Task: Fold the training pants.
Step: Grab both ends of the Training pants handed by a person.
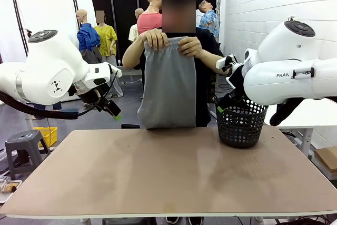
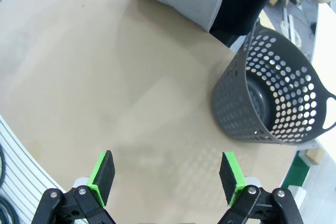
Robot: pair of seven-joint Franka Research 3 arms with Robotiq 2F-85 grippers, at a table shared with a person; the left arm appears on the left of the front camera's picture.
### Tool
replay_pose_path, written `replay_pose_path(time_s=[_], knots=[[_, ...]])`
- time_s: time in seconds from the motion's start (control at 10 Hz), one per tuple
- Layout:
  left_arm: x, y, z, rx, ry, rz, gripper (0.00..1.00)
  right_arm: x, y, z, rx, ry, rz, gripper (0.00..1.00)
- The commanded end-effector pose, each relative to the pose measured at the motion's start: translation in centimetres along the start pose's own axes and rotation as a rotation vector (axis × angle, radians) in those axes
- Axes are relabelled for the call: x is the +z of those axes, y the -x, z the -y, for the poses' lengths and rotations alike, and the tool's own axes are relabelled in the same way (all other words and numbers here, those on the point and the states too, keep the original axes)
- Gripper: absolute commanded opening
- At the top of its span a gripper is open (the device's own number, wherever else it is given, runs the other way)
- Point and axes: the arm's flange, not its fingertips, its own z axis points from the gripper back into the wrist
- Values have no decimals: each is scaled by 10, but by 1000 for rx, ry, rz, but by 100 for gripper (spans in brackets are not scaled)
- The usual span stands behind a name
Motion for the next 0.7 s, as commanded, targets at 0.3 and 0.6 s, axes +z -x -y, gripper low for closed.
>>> replay_pose_path(time_s=[0.3, 0.6], knots=[[0, 1, -1, -4, 1, -1, 100, 0, 0, 0, 0, 0, 0, 100], [0, 1, -1, -4, 1, -1, 100, 0, 0, 0, 0, 0, 0, 100]])
